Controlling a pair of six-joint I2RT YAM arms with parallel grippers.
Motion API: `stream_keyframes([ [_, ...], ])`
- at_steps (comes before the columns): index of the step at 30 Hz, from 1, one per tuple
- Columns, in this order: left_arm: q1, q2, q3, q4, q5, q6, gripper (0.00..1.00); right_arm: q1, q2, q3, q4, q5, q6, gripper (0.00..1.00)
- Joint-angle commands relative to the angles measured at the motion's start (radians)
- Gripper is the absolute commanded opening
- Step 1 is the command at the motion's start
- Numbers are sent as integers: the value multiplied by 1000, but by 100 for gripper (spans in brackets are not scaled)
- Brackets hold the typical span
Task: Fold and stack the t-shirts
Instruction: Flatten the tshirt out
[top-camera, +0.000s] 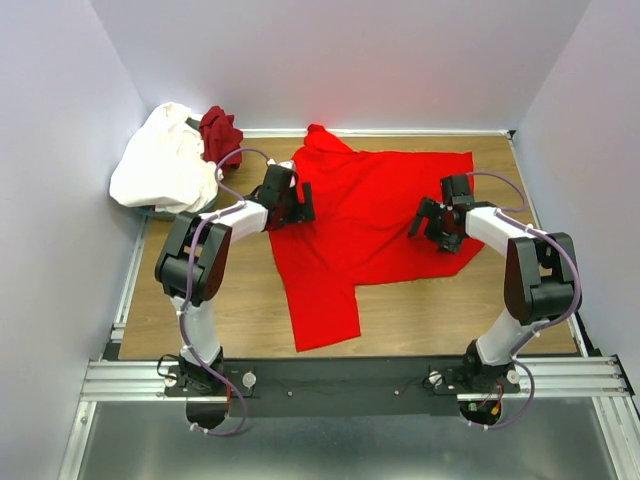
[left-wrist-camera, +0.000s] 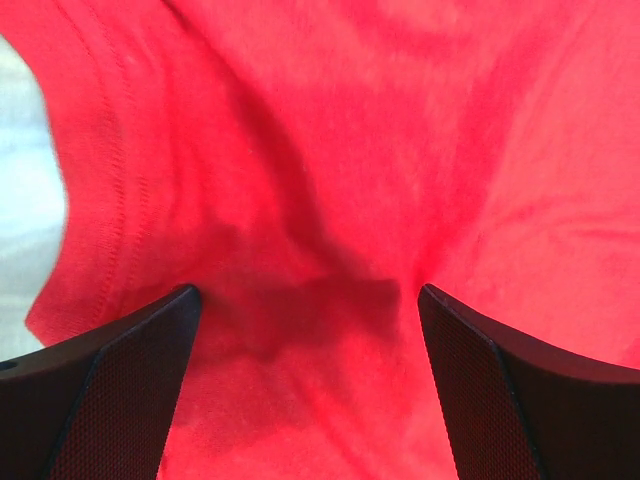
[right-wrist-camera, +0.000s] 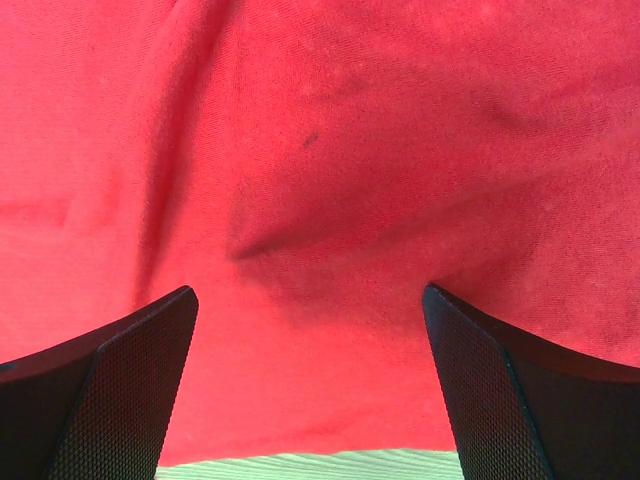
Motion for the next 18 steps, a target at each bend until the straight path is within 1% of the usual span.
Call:
stream_keyframes([
  [1,29,87,10,-27,23,0,98,7,32,-28,13,17,27,100],
  [7,52,150,87,-50,24,20,98,13,61,-16,17,5,48,100],
  [8,61,178,116,-61,26,24,98,16,69,-11,19,-3,54,100],
  [14,107,230,228,-99,36,37,98,22,101,12,20,-23,76,100],
  [15,113,233,236,-113,44,23,98,26,109,19,20,-26,79,100],
  [18,112,225,220,-105,52,53,98,36,118,30,19,-32,85,100],
])
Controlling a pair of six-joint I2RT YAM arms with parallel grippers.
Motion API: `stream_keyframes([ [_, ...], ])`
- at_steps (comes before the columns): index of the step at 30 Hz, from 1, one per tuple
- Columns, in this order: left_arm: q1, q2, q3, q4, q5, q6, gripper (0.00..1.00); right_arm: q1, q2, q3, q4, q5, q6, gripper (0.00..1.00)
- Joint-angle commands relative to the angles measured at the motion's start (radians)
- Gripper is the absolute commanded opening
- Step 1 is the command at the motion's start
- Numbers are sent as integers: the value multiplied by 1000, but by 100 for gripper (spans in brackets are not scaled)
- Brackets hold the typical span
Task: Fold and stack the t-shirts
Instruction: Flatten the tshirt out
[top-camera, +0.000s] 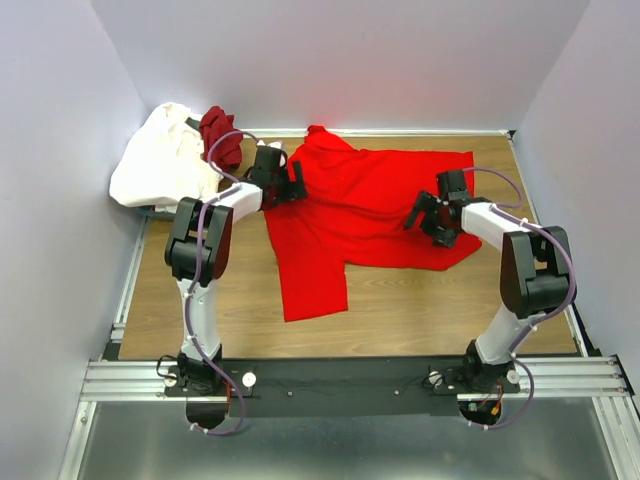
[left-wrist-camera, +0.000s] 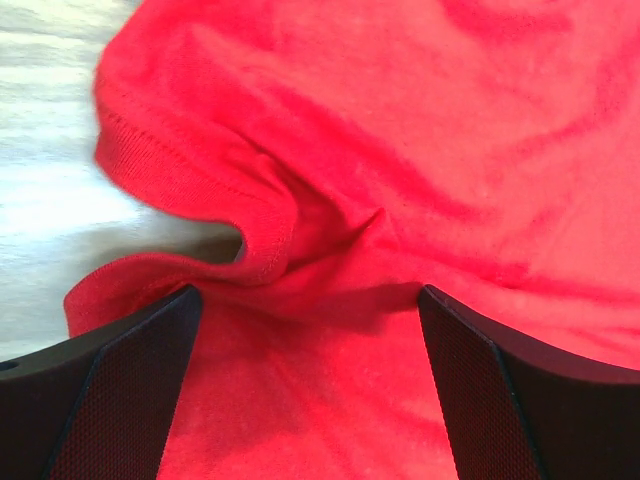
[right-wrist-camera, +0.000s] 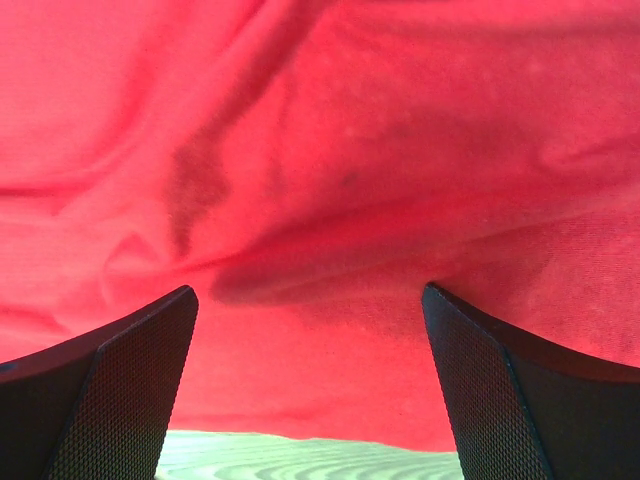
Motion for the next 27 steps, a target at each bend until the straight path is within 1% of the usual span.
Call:
stream_keyframes([
  [1,13,33,-24,-120,14,36,98,22,70,-8,-13,-36,34,100],
  [3,13,8,-39,-115,17,41,98,25,69,-3,-13,-42,35,100],
  [6,11,-85,-90,-112,-16,44,98,27,52,12,-14,-50,35,100],
  [7,9,-151,-131,-111,-30,38,98,27,38,19,-13,-56,37,100],
  [9,0,-228,-188,-105,-61,24,98,27,29,30,-13,-64,35,100],
  [10,-6,-312,-254,-97,-110,4,98,27,27,36,-13,-68,34,100],
  [12,-29,-393,-327,-94,-154,-25,98,27,20,46,-14,-74,34,100],
  [13,-58,-471,-402,-94,-206,-39,98,29,17,47,-14,-76,34,100],
  [14,-79,-510,-446,-94,-233,-60,98,27,14,47,-14,-77,32,100],
  [15,-96,-547,-488,-97,-253,-108,98,27,5,46,-14,-79,34,100],
  [16,-131,-618,-531,-97,-279,-140,98,27,-2,46,-14,-79,35,100],
  [17,-148,-650,-615,-98,-291,-169,98,27,-8,44,-14,-85,35,100],
  [18,-182,-682,-656,-106,-311,-235,98,27,-20,43,-14,-85,37,100],
  [19,-201,-737,-718,-114,-323,-266,98,27,-26,40,-14,-85,38,100],
  [22,-256,-785,-783,-160,-362,-367,98,25,-46,33,-14,-79,43,100],
  [23,-289,-791,-806,-173,-363,-387,98,27,-51,29,-16,-74,44,100],
  [26,-343,-759,-826,-230,-340,-427,92,27,-68,21,-17,-68,53,100],
  [27,-362,-751,-816,-230,-346,-435,92,25,-72,20,-19,-67,55,100],
])
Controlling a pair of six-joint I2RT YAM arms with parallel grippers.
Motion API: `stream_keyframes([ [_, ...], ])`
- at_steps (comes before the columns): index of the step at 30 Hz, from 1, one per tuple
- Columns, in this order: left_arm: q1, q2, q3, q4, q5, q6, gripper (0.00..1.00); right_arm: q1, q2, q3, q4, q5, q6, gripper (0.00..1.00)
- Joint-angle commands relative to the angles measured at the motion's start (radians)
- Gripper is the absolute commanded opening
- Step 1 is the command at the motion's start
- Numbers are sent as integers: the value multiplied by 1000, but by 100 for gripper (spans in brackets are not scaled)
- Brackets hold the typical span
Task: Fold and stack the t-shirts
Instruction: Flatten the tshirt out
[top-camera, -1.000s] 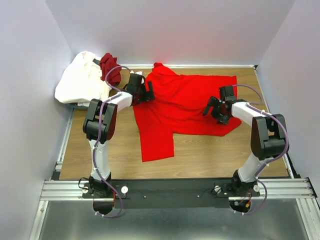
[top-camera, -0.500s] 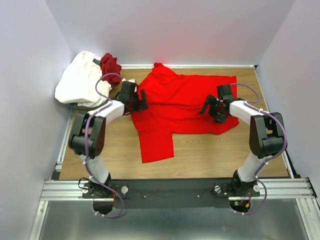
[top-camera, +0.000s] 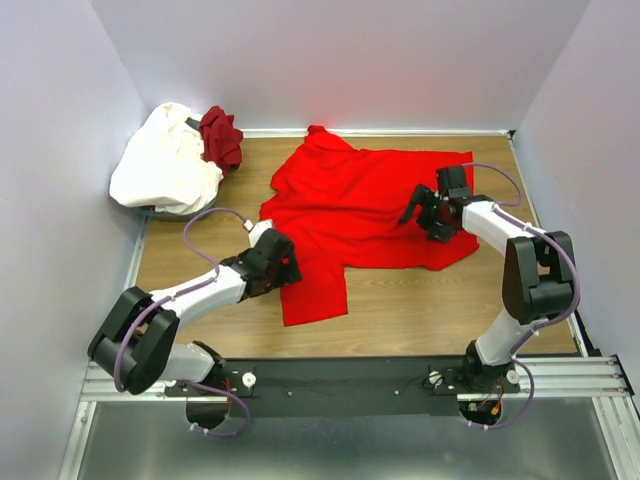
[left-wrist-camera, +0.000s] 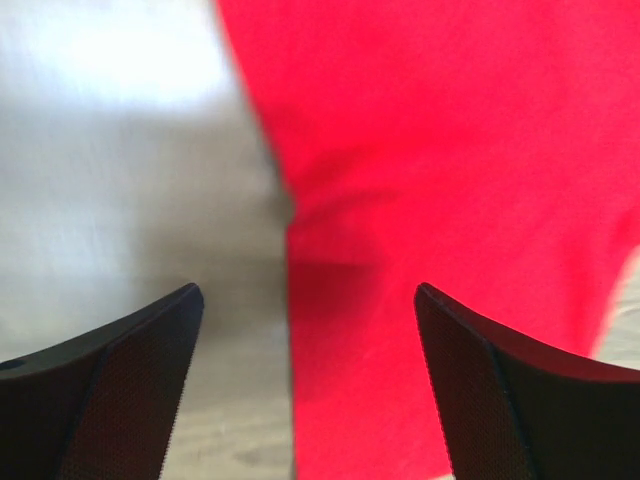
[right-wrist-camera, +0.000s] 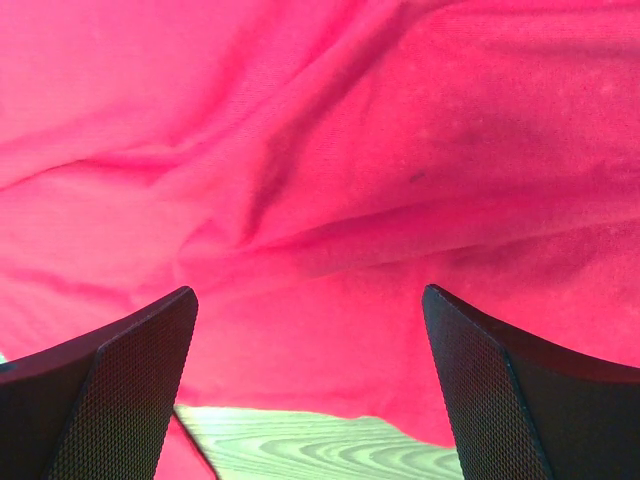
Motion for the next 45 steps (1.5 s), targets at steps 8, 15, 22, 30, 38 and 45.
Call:
stream_keyframes([
  [8,-147,-33,-2,-186,-34,-214,88,7,-64,-26,-24,8,25,100],
  [15,-222,-117,-33,-324,-4,-290,83,7,-68,-38,-24,14,17,100],
  [22,-292,-93,-4,-381,12,-359,73,5,-88,-60,-24,11,13,100],
  [30,-299,-47,3,-379,13,-363,61,5,-130,-77,-22,13,11,100],
  [38,-299,-5,-7,-353,30,-350,47,4,-163,-86,-24,5,16,100],
  [45,-297,6,-39,-310,62,-333,10,-39,-218,-109,-24,-16,13,100],
])
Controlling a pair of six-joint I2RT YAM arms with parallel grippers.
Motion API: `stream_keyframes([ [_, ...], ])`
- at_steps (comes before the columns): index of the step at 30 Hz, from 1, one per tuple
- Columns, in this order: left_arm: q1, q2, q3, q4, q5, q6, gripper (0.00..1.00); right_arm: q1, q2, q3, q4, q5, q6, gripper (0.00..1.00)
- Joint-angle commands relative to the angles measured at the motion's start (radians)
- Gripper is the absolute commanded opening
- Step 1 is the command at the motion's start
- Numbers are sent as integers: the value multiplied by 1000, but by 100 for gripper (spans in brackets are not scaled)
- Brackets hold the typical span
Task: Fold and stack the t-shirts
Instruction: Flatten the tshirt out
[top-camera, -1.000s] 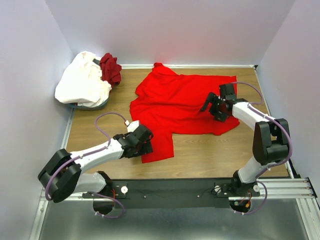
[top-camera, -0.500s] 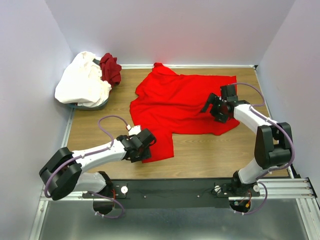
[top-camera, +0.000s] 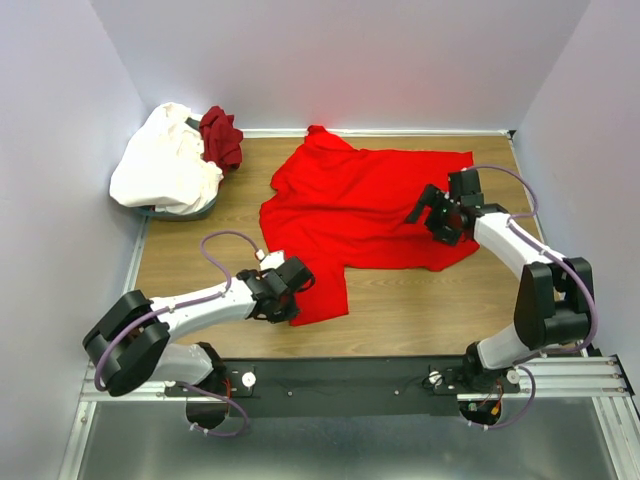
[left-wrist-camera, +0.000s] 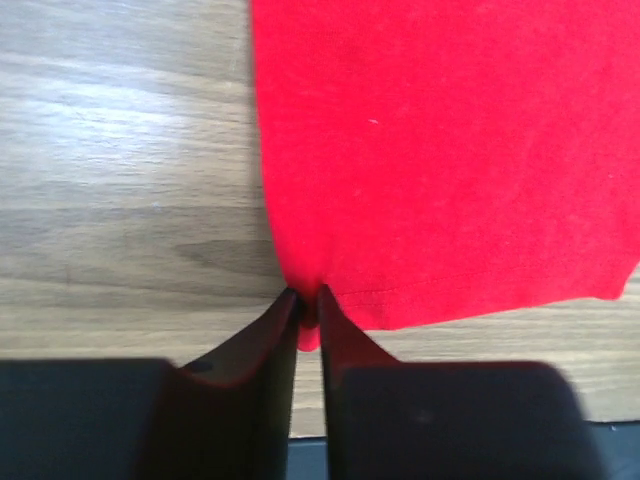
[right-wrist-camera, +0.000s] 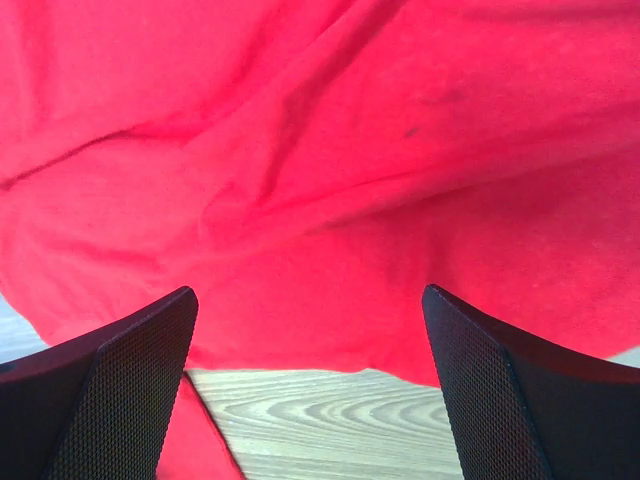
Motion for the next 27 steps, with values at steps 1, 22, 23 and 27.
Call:
stream_keyframes([
  [1,-7,45,-55,28,52,5,0,-33,-62,-36,-24,-9,-3,100],
  [22,246,12,207,126,-102,222,0,-254,-103,-154,-108,48,-81,100],
  [23,248,23,213,129,-100,227,0,-254,-93,-149,-110,53,-83,100],
  [27,249,34,196,164,-76,233,0,-256,-51,-129,-111,77,-84,100],
])
